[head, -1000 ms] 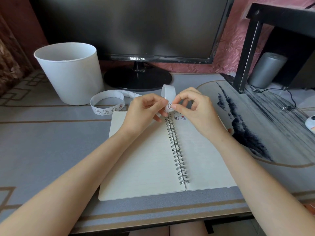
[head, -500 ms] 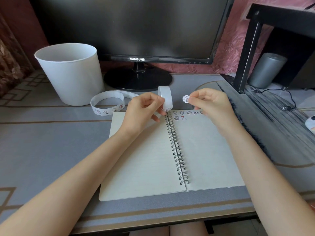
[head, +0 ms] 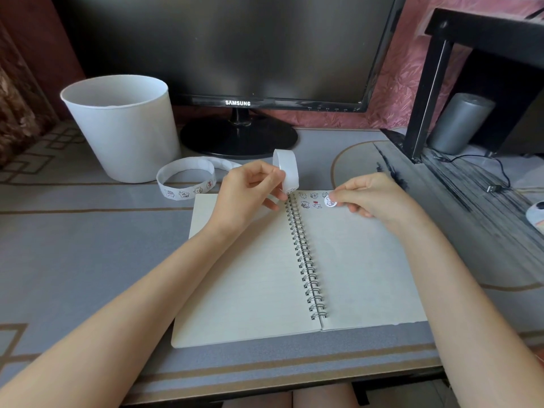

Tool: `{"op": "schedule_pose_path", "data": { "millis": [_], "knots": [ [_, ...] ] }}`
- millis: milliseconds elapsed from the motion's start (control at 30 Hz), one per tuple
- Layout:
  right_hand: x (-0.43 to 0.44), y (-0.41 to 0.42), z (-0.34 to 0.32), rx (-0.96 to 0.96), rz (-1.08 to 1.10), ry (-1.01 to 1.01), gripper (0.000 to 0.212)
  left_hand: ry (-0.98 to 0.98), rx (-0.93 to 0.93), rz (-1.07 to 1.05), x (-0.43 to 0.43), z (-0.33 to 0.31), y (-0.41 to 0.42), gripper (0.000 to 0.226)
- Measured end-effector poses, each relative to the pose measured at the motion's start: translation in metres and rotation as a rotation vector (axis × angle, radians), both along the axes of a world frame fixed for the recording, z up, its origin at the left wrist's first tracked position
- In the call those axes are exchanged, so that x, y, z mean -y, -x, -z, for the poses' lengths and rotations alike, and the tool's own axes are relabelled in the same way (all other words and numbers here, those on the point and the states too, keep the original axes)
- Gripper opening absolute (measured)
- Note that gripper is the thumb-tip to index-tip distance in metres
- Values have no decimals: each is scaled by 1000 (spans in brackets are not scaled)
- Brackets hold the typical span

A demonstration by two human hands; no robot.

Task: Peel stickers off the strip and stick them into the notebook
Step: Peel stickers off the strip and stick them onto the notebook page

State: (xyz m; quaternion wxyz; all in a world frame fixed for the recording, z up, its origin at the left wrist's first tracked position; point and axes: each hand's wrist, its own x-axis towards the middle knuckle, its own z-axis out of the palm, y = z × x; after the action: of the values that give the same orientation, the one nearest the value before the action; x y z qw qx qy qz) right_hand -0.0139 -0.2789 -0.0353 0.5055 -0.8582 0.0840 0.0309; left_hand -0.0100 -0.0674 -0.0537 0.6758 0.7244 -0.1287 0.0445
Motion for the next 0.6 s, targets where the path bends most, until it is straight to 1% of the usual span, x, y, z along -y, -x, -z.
{"op": "schedule_pose_path", "data": {
  "millis": [167, 333, 600],
  "knots": [
    [-2, 1, 1, 21, -4, 14, 3, -2, -2, 2, 0, 1, 0, 19],
    [-3, 1, 2, 23, -2, 80, 6, -6, -7, 7, 0, 1, 0, 18],
    [-4, 0, 4, 40, 1, 90, 9, 1, -9, 11, 0, 0, 0, 18]
  ]
}}
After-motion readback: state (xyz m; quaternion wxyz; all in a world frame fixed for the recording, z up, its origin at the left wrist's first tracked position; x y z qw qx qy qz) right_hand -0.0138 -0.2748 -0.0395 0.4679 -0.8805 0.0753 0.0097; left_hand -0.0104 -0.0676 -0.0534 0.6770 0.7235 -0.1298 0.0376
